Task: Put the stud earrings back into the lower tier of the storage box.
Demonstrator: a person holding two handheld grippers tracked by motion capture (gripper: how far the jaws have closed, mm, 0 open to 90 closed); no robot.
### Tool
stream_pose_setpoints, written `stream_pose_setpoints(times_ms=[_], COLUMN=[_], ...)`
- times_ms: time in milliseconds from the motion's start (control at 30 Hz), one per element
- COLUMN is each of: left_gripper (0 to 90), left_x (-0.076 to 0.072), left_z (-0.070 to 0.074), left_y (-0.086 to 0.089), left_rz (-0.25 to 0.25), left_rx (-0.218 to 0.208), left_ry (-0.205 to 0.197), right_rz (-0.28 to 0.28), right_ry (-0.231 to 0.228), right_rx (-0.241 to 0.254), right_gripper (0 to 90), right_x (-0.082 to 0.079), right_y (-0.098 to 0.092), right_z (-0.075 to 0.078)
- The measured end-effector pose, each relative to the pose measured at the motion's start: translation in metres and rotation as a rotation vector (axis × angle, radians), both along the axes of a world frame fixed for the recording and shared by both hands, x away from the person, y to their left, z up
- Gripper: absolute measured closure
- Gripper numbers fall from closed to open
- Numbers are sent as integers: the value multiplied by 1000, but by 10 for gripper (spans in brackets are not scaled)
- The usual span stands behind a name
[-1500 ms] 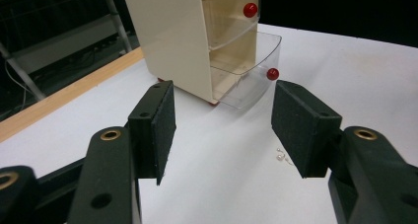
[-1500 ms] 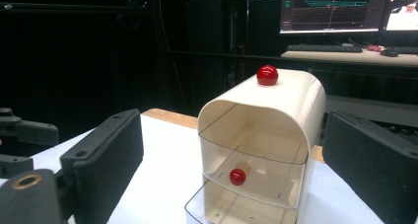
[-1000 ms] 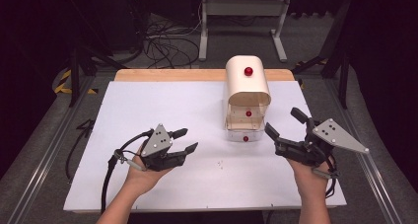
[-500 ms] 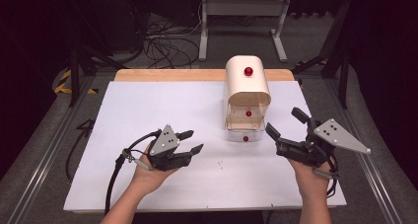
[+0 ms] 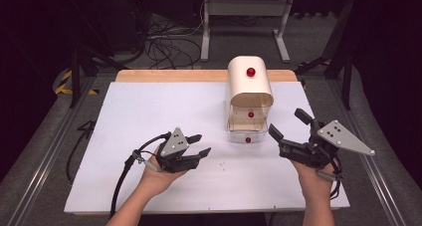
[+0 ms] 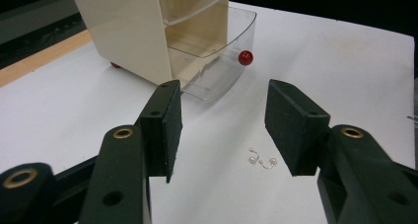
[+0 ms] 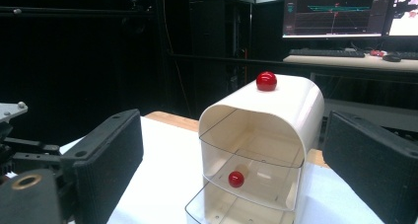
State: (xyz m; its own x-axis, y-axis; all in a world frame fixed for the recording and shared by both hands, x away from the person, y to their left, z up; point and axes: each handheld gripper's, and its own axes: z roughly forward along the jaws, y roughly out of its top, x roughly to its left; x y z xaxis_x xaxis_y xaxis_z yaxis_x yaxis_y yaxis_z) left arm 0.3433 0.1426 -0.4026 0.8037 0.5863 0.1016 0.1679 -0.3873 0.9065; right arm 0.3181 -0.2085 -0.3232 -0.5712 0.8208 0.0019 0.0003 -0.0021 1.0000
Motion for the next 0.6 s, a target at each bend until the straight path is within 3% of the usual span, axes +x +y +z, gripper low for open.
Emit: stream_pose_setpoints(times_ms=[600], left_gripper=[576], left_x=[4], left_z=[-15], left_y=[-18], left_rz=[-51], left_rx=[43], left_ry=[36], right_rz=[9], right_ry=[-3], right_rx=[6], right_gripper=[92], right_x=[0], right_y=[-3], right_z=[1])
